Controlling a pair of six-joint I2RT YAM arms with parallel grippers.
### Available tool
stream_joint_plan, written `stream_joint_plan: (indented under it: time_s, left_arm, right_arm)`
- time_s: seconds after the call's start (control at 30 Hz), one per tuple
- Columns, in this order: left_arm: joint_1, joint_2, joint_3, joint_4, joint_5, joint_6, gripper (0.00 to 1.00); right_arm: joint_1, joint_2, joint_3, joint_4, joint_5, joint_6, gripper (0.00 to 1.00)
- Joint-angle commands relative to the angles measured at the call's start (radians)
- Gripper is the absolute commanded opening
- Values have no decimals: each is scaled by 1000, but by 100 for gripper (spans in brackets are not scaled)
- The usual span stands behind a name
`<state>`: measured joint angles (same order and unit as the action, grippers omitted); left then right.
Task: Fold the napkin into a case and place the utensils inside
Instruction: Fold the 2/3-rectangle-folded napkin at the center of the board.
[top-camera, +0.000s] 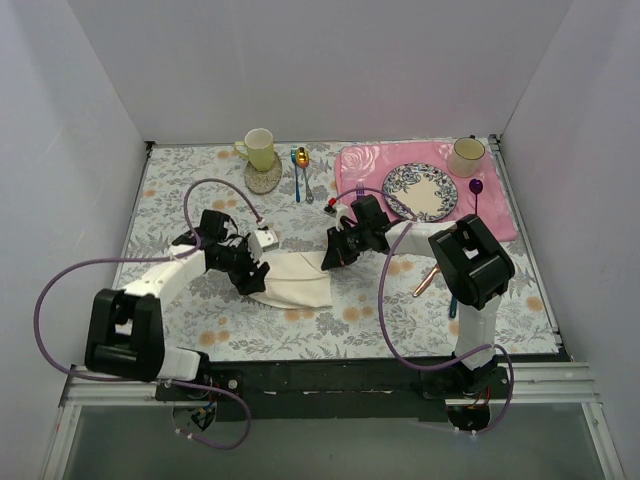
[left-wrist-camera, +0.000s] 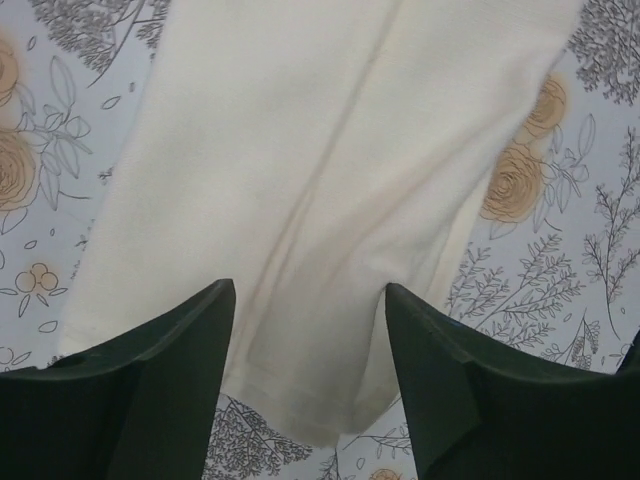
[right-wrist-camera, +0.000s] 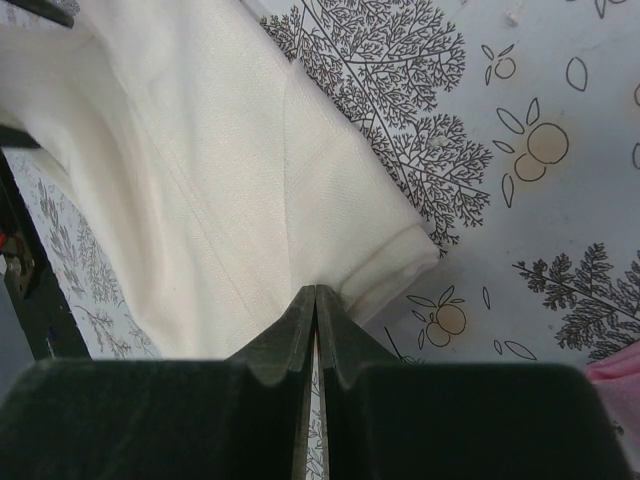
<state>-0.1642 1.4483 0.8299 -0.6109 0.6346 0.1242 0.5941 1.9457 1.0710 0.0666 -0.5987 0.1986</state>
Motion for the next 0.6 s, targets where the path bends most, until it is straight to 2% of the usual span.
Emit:
stream_joint_plan:
  time_s: [0.0,0.27,0.47,0.57]
  left_arm:
    - [-58,-211,-150,73,-42,135,64]
    - [-93,-417,-305,66,-137,345,65]
    - [-184,-635,-492,109,-276,512,58]
    - [-221,-680,-541,112,-326,543,52]
  right_arm:
    - [-1,88,-26,-123,194,-73,11]
    - [-2,93,-25,-128,191,-73,11]
    - [0,98,-25,-126,191,-68,11]
    - [0,98,-26,-126,191,-71,11]
